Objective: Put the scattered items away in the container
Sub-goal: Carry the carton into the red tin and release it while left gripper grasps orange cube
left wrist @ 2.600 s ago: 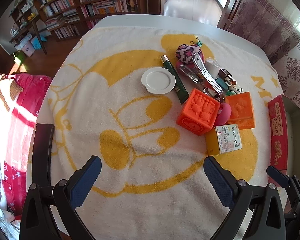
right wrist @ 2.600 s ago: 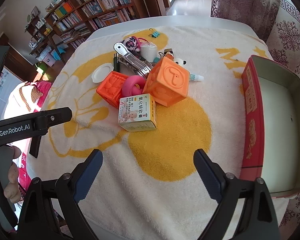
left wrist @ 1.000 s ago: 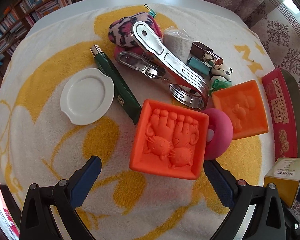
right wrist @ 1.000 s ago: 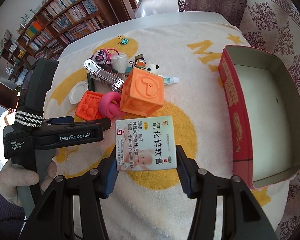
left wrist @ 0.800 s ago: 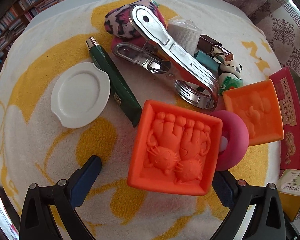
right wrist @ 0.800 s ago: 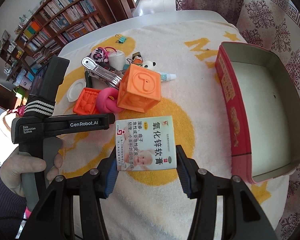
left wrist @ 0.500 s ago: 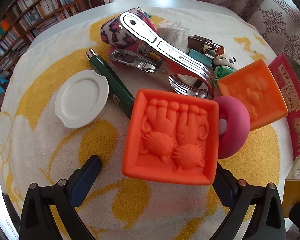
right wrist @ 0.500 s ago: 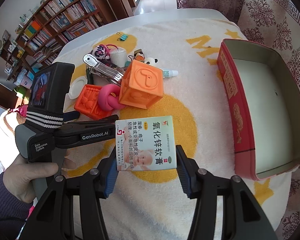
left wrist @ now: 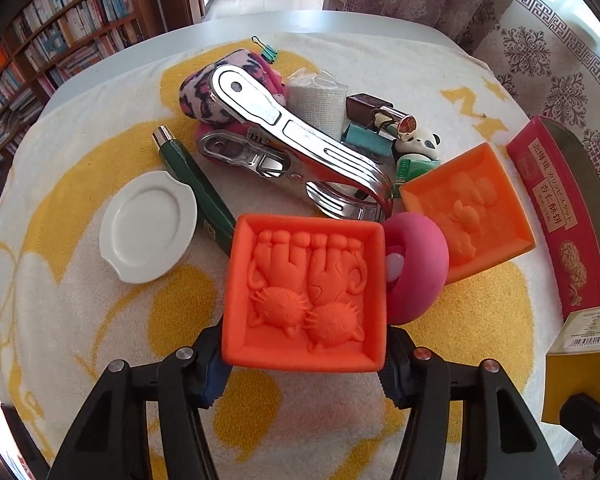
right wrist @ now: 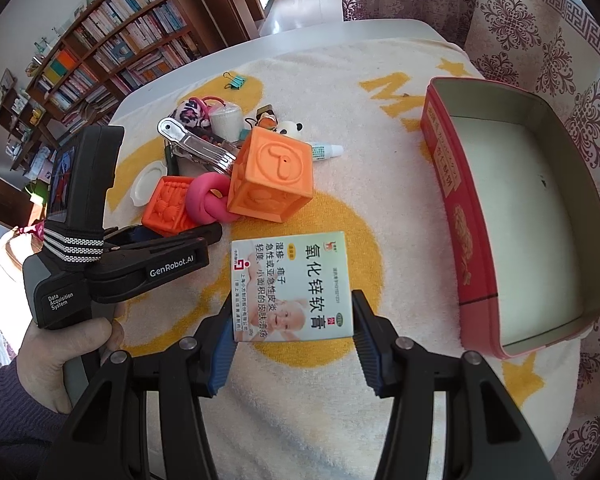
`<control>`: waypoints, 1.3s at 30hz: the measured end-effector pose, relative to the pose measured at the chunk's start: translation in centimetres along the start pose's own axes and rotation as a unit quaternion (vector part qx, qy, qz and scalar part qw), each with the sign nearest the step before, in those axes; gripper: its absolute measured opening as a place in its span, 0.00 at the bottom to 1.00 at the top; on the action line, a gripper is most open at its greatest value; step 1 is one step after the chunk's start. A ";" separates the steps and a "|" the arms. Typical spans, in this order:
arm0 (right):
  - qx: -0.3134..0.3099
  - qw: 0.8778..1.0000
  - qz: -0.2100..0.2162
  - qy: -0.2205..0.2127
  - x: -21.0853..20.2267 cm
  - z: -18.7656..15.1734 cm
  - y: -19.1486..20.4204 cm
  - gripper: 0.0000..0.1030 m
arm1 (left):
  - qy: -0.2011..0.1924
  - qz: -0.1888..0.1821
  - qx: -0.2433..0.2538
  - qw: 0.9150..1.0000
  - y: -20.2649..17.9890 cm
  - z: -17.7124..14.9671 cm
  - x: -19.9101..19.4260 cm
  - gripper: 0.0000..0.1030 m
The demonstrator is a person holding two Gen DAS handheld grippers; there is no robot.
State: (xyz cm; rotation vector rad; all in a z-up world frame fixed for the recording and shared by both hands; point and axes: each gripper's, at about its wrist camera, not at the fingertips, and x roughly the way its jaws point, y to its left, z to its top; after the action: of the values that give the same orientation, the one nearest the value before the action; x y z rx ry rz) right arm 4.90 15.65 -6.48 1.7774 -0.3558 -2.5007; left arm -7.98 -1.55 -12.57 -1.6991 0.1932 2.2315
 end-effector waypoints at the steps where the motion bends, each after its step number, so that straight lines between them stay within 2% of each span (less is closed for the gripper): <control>1: 0.000 1.000 0.000 0.000 0.0 0.0 0.0 0.55 | -0.001 0.000 0.003 1.000 0.0 0.0 -0.1 0.53; 2: -0.001 1.000 -0.001 -0.001 0.0 0.0 0.0 0.55 | -0.002 -0.006 0.001 1.000 0.3 -1.9 -0.6 0.53; 4: -0.002 1.000 -0.001 -0.002 -0.1 0.0 0.0 0.55 | -0.004 -0.024 -0.010 1.000 1.3 -2.6 -0.9 0.52; 8: 0.001 1.000 0.001 -0.010 -0.8 0.2 -0.4 0.55 | -0.008 -0.036 -0.022 0.999 -0.3 -2.4 -0.6 0.52; 13: 0.006 1.000 0.004 -0.018 -1.7 0.5 -1.5 0.55 | -0.014 -0.042 -0.033 0.998 0.2 -4.4 -3.3 0.52; 19: 0.008 1.000 0.008 -0.023 -2.5 0.2 -3.1 0.55 | -0.019 -0.044 -0.044 0.998 -1.2 -5.1 -5.6 0.52; 25: 0.025 0.999 0.003 -0.043 -4.5 -0.1 -6.3 0.55 | -0.037 -0.050 -0.031 0.998 -4.8 -5.1 -7.9 0.52; 34: 0.086 0.992 -0.029 -0.085 -8.1 -0.3 -14.7 0.55 | -0.060 -0.065 -0.006 0.996 -11.5 -5.0 -10.4 0.52; 39: 0.090 0.990 -0.044 -0.095 -9.0 -0.4 -18.1 0.55 | -0.067 -0.068 0.003 0.995 -15.0 -5.1 -11.2 0.52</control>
State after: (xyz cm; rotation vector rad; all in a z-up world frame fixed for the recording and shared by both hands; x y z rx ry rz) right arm 9.91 34.72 -2.22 1.6491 -0.5412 -2.7902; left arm 4.43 9.00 -1.94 -1.5046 0.0493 2.2307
